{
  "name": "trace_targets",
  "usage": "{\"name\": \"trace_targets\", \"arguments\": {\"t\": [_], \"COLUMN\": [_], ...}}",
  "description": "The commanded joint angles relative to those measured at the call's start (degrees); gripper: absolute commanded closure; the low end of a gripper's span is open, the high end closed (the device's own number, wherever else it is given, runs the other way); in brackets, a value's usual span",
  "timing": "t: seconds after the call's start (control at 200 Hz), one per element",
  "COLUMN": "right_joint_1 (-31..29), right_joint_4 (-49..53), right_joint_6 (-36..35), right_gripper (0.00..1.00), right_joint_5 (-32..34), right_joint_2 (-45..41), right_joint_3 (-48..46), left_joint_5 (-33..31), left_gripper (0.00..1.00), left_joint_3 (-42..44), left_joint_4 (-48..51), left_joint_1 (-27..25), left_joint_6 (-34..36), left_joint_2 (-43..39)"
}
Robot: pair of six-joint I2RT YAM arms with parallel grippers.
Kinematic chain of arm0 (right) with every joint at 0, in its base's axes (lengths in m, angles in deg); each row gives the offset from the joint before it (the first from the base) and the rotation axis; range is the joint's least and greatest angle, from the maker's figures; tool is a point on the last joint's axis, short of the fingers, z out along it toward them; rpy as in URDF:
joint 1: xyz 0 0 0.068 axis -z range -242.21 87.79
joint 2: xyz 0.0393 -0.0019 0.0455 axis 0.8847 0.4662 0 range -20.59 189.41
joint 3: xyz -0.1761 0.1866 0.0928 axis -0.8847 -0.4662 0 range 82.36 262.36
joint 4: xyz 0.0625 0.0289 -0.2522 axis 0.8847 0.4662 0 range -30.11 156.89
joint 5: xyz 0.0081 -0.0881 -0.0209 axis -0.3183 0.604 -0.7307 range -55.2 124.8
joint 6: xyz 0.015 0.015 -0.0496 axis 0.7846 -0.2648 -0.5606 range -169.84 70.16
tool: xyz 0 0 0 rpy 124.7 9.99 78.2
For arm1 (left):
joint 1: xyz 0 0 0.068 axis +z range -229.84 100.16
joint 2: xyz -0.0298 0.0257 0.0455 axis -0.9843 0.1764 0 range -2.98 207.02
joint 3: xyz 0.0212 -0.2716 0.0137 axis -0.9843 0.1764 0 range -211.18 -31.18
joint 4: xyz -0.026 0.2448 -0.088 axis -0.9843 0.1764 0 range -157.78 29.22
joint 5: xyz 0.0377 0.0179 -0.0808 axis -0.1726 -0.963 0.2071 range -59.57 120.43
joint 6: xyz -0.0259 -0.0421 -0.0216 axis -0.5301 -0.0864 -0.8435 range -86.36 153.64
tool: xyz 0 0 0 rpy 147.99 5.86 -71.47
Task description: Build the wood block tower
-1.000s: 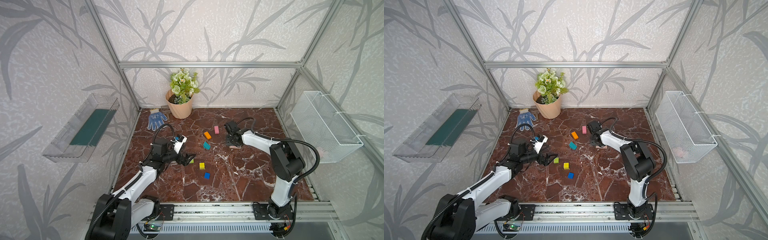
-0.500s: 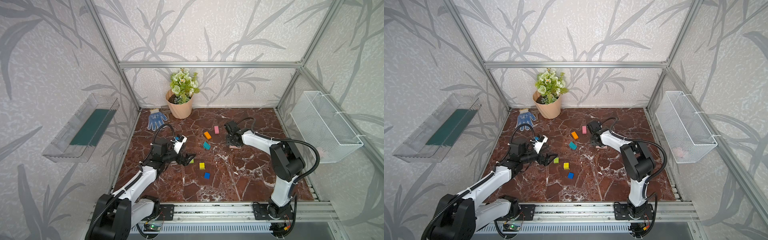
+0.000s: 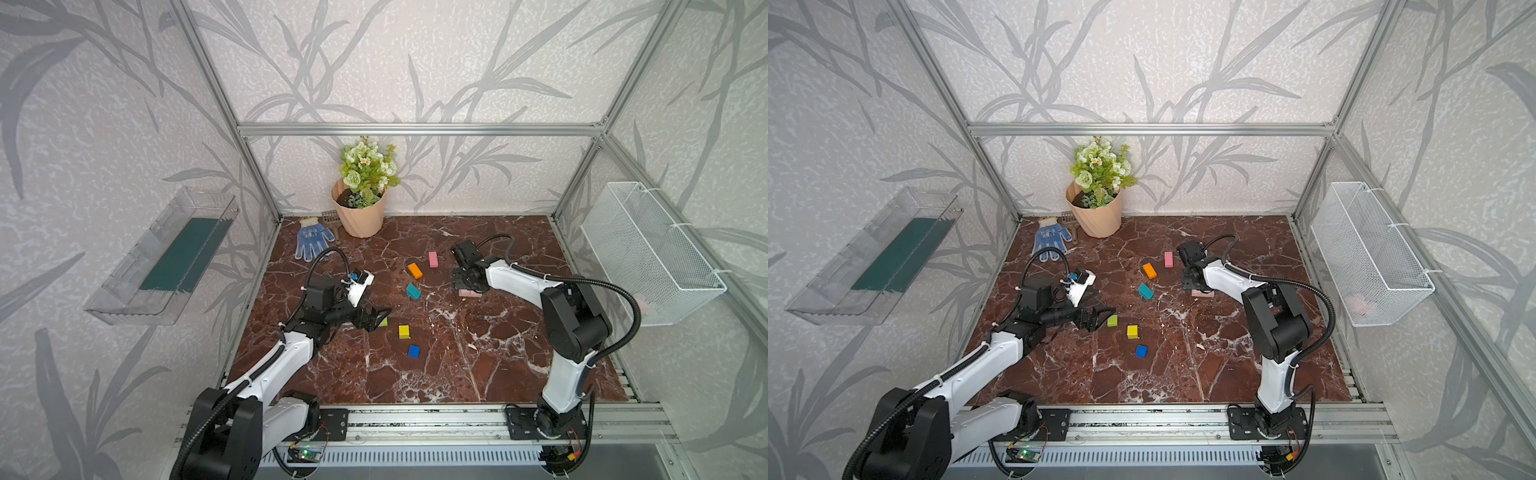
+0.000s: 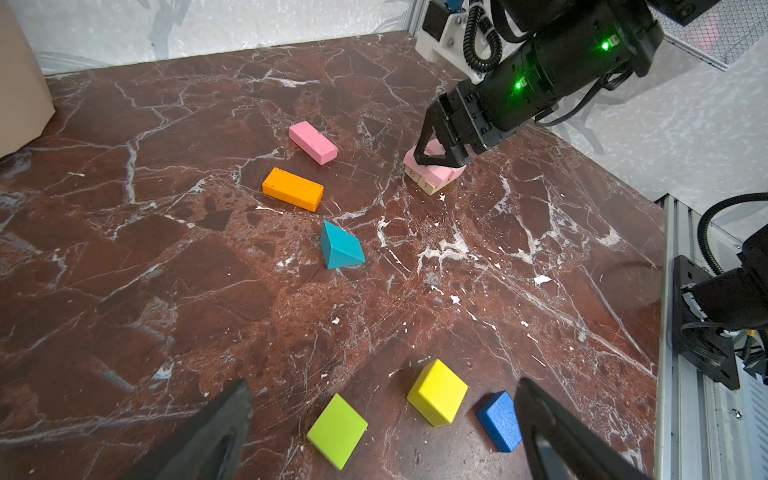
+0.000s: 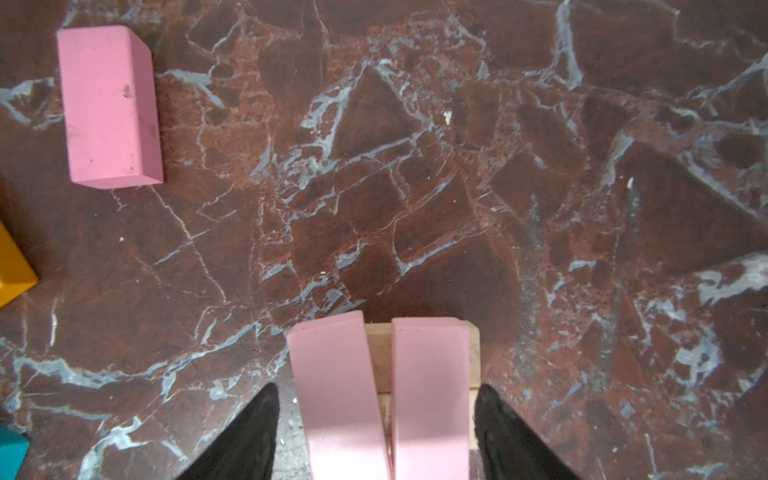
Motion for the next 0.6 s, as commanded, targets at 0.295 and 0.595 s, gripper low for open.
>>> {"name": "trace_targets", "arguments": {"t": [0.295, 0.595], "right_joint_1": [1.3, 1.3], "right_joint_4": [-0.6, -1.1], "right_joint_6": [0.5, 0.3], "right_gripper": [0.26, 0.26], "right_joint_5": [-2.0, -3.4], "right_joint_2": [1.1, 1.4], "right_joint_3": [-0.4, 0.0], "left_joint_5": [1.3, 1.3], "left_gripper": [0.01, 0.01], "left_joint_3": [-1.4, -1.5], "left_joint_4": [0.2, 0.2], "left_joint_1": [-0.1, -0.1], "left_joint_6": [1.9, 1.9], "left_joint_2": [0.1, 0.1]}}
